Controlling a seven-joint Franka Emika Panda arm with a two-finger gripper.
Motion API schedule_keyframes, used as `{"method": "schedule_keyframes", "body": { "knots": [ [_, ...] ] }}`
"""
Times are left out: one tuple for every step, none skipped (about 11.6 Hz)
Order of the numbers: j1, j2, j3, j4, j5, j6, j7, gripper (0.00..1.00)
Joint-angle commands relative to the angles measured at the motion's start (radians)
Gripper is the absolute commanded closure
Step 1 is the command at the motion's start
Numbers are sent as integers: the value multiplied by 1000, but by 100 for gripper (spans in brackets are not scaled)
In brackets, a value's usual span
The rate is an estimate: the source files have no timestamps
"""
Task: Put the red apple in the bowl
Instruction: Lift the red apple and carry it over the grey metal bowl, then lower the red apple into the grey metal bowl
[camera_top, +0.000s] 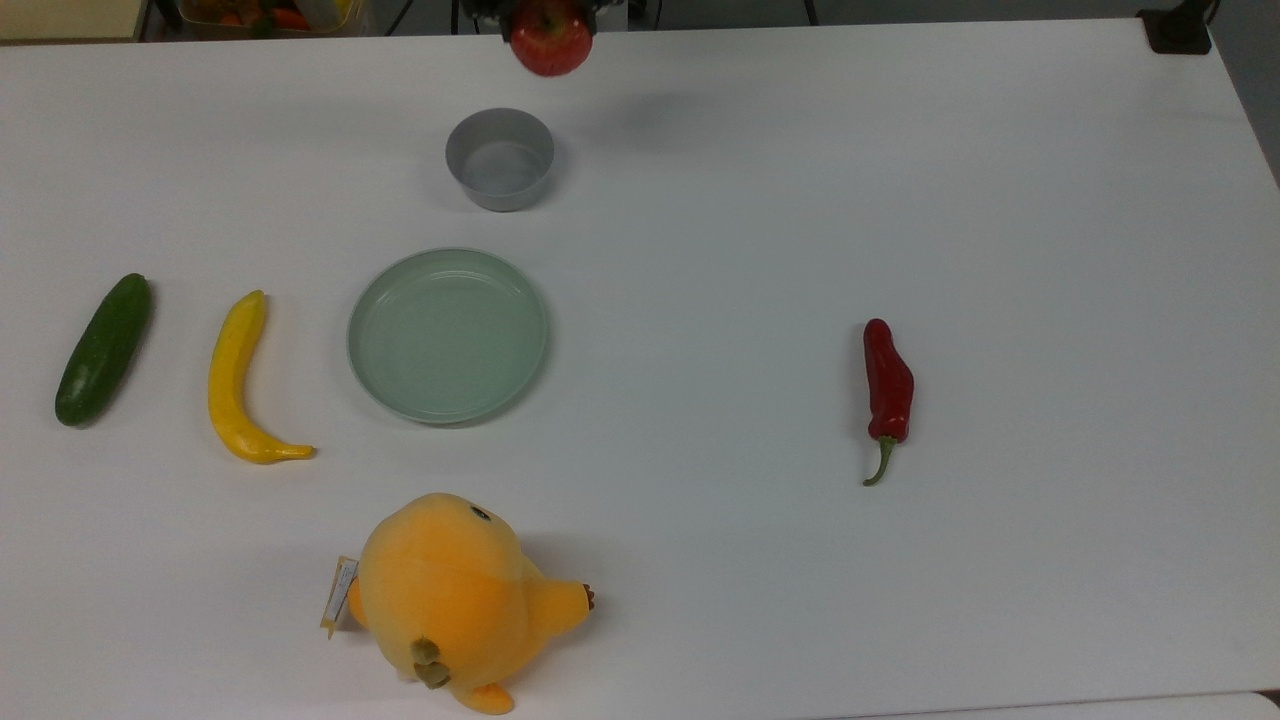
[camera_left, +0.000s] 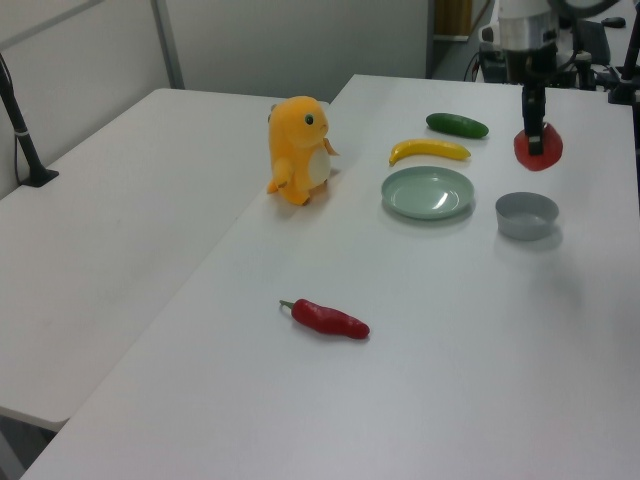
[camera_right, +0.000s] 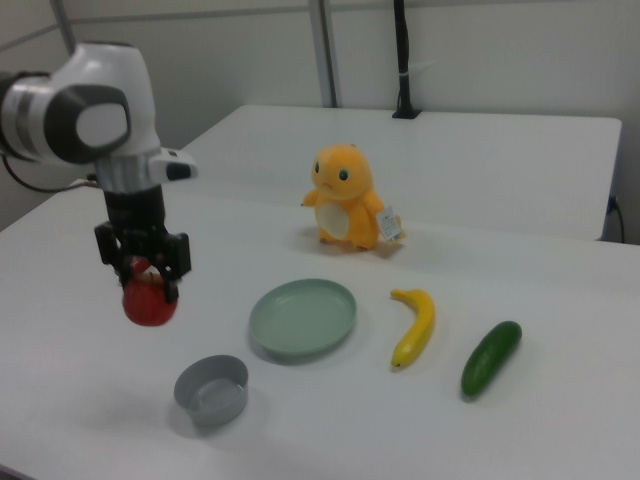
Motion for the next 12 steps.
{"method": "schedule_keyframes", "body": {
  "knots": [
    [-24,-29,-9,-149,-50,171,-29,81],
    [-34,-27,-9,-173,-64,208,-29,81],
    [-41,-26,-13,-198,-77,239,-29,81],
    [-42,-26,-26,-216,-86,271,-29,81],
    [-44,-24,-30,-238,-101,306,-29,81],
    [-47,-24,-35,-265,-115,352,-28,81],
    [-56,-23,-36,-291,-124,393,-27,81],
    [-58,-17,-36,-313,-132,429,-27,81],
    [-58,-8,-36,-333,-149,463,-23,81],
    [-59,-4,-36,-354,-159,499,-18,81],
    [-59,-4,-36,-368,-160,524,-18,81],
    [-59,6,-36,-376,-160,553,-15,81]
  ]
}}
